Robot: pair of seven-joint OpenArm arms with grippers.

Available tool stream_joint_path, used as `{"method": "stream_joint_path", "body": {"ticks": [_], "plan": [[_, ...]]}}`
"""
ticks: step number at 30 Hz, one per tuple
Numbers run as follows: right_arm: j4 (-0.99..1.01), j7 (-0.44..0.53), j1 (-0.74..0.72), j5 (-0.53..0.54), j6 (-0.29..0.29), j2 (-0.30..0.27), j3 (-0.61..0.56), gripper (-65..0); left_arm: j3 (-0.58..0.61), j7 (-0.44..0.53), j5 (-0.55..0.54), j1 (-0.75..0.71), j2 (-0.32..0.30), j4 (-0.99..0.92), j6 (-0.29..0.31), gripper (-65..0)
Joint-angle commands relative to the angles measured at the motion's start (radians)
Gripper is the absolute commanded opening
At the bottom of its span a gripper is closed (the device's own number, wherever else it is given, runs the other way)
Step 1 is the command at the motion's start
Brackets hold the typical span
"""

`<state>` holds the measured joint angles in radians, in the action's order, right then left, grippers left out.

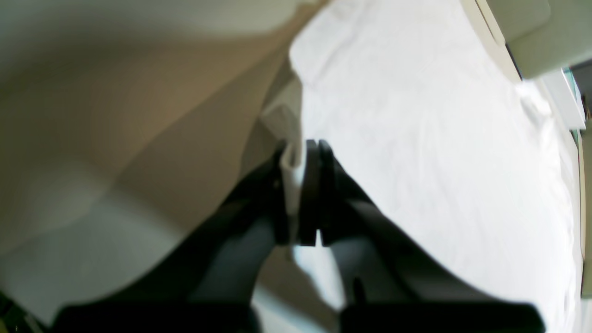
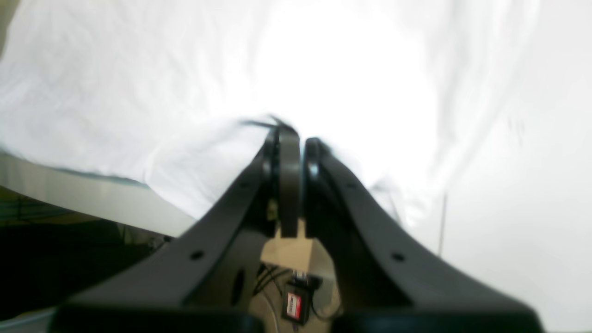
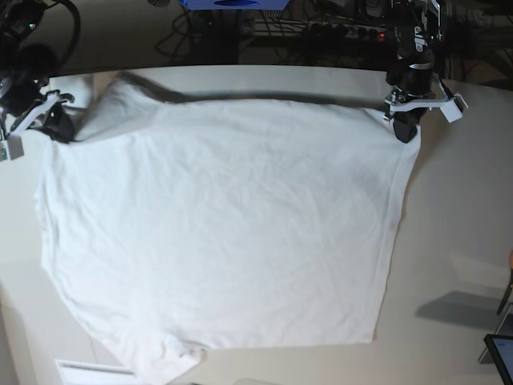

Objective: Fold the T-shirt properly
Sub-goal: 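Lift the held shirt edge with both grippers, stretching it taut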

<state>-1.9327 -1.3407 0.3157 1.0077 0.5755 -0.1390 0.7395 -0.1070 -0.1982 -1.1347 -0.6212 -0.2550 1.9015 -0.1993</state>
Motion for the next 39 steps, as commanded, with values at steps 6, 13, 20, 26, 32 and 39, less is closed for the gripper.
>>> {"method": "stream_joint_path", "body": {"ticks": [6,13,20,26,32,39], "plan": [[0.051,0.013,-0.049,0.012,-0.001,-0.046,0.002,-65.0,-0.007,0.022,-0.011,0.024,-0.002,0.014,0.013,-65.0],[0.154,0.010,-0.119,0.012,-0.001,-0.093,0.001,-65.0,-0.009,0.022,-0.009,0.067,0.066,-0.018,0.013,-65.0],[0.218,0.011,-0.165,0.012,-0.001,-0.146,-0.001,-65.0,-0.013,0.022,-0.011,0.083,0.101,-0.049,0.013,-65.0],[0.258,0.013,-0.188,0.012,-0.001,-0.159,-0.053,-65.0,-0.007,0.022,-0.011,0.119,0.102,-0.046,0.007,-65.0],[0.264,0.013,-0.209,0.012,-0.001,-0.161,-0.082,-65.0,-0.004,0.022,-0.011,0.157,0.102,-0.044,-0.091,-65.0],[0.267,0.013,-0.235,0.017,-0.084,-0.162,-0.082,-65.0,-0.012,0.022,-0.041,0.183,0.102,-0.049,-0.095,-65.0]]}}
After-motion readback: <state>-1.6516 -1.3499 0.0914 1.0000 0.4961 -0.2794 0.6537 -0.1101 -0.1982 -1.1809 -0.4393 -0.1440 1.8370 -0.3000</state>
